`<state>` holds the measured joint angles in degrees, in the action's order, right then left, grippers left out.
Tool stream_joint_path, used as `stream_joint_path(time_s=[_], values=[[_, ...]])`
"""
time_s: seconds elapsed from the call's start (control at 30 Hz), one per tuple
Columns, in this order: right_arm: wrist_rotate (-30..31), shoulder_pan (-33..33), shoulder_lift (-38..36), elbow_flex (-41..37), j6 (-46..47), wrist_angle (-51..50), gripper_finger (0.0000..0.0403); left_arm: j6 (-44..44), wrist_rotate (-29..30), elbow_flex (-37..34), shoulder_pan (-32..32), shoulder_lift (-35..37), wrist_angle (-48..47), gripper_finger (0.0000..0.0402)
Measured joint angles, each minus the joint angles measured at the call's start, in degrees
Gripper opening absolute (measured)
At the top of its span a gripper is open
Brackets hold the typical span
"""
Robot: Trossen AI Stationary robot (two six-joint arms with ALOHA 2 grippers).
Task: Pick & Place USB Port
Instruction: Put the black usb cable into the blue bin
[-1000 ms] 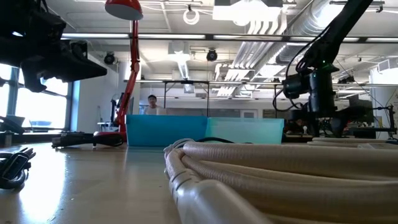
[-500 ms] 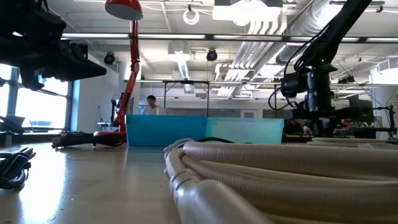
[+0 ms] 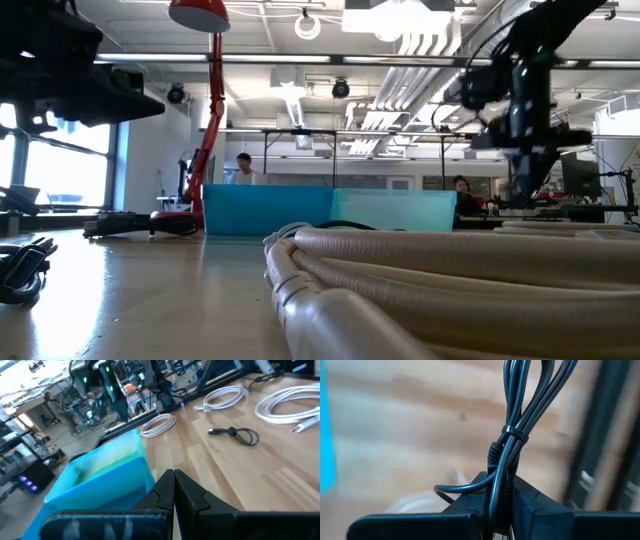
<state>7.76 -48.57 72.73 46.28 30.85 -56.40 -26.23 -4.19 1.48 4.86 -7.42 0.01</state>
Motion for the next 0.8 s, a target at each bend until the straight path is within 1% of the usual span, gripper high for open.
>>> stream_joint_path(time_s=[0.07,0.17,0.3,0.37,0.47,0.53,0.63,0.77,0.8], values=[[-0.9,2.6,-5.2,1.4,0.8,-0.3,0.0038,0.9,-1.6,0.0,0.0,0.0,0.3,0.0000],[-1.9,8.5,-12.5,3.4,2.1,0.8,0.0038,4.4,-3.8,0.0,0.0,0.0,1.4,0.0000],[-0.9,16.8,-21.1,5.5,1.8,5.2,0.0038,5.3,-8.9,0.0,0.0,0.0,3.0,0.0000],[-0.2,21.2,-24.5,5.6,1.3,8.1,0.0038,4.2,-8.6,0.0,0.0,0.0,3.9,0.0000],[1.1,27.3,-27.7,5.6,-2.1,12.4,0.0038,2.9,-8.2,0.0,0.0,0.0,7.9,0.0007],[1.3,30.7,-28.6,5.6,-4.4,14.8,0.0038,4.7,-8.7,0.1,0.0,-0.5,9.4,0.0025],[1.0,35.1,-28.4,5.6,-7.4,17.6,0.0038,5.6,-7.5,0.8,0.0,-1.0,8.9,0.0068],[1.5,40.9,-25.5,5.6,-13.1,21.7,0.0038,11.0,0.9,1.4,0.0,-2.3,12.3,0.0131],[1.5,42.2,-24.4,5.6,-14.8,23.2,0.0038,12.8,2.2,1.6,0.0,-3.0,13.3,0.0146]])
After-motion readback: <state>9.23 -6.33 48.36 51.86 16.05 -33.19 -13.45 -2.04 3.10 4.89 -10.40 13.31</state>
